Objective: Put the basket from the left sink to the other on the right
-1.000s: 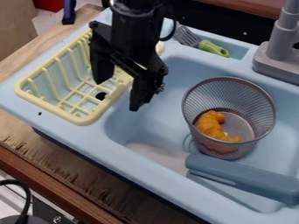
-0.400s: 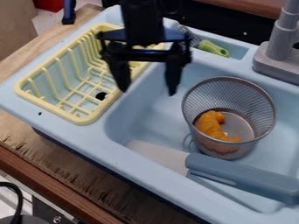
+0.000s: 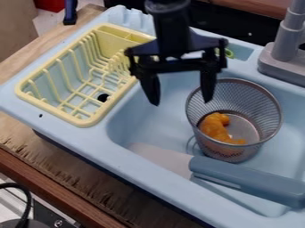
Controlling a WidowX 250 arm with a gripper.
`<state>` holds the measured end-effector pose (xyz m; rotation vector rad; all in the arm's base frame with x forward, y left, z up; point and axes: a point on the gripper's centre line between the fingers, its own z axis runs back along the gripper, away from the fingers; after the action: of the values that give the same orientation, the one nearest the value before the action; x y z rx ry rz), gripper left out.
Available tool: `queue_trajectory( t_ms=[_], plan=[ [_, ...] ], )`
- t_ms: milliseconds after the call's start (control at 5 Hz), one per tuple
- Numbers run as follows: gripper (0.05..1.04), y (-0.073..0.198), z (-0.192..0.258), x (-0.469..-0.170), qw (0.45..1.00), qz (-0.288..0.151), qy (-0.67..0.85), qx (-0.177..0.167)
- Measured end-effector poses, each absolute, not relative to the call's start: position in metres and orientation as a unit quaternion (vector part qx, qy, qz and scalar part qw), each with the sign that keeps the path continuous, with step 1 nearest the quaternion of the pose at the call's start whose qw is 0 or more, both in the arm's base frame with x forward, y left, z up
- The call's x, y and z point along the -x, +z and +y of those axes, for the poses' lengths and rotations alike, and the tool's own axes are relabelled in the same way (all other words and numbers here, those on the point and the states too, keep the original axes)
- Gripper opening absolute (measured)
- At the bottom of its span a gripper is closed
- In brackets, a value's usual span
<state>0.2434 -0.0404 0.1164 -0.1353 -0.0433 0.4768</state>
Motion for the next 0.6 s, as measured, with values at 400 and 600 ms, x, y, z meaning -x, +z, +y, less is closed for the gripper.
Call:
queue_trajectory(
  t_ms=[400, 600],
  plan=[
    [0.998, 0.098, -0.051, -0.243, 0.962, -0.045, 0.262, 0.056],
    [0.950, 0.080, -0.051, -0.247, 0.963, -0.028, 0.264, 0.034]
  ],
)
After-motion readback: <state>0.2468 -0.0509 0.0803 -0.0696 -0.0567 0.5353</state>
